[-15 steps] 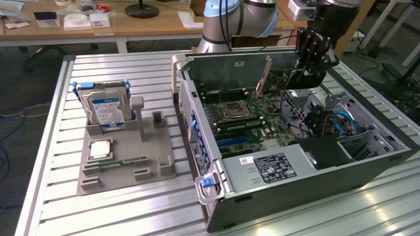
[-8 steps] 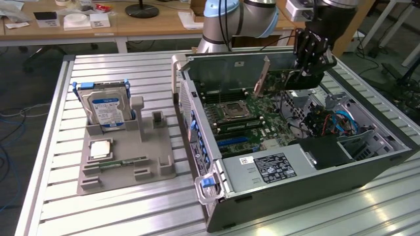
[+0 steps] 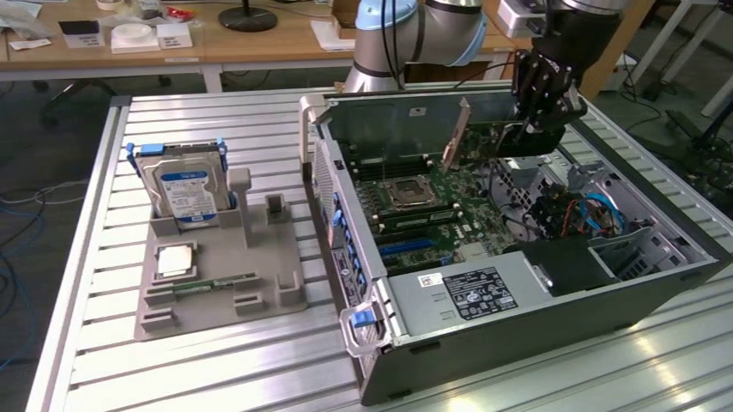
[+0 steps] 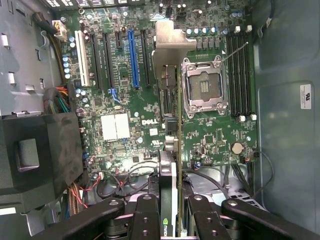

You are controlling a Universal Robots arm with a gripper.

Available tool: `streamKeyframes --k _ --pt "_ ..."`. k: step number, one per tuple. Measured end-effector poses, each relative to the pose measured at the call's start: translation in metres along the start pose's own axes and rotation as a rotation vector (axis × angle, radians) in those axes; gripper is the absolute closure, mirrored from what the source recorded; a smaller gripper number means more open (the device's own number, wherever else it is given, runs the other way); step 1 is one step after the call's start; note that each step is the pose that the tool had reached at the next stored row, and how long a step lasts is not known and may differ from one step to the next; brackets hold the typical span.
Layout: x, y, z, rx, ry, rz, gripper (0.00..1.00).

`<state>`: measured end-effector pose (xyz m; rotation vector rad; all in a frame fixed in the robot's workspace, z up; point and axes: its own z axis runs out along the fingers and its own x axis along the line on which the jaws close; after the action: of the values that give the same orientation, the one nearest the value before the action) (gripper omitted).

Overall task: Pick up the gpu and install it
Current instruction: 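Insert the gpu into the slot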

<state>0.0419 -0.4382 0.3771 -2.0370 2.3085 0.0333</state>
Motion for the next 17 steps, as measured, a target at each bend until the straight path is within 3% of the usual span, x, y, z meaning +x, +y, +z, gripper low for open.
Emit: streamKeyframes --k 7,17 --pt "0.0002 -0.0014 0.0000 -0.0059 -0.0020 0.001 0.73" --pt "0.0005 -0.0013 0.0049 -0.0062 -0.0022 0.001 0.73"
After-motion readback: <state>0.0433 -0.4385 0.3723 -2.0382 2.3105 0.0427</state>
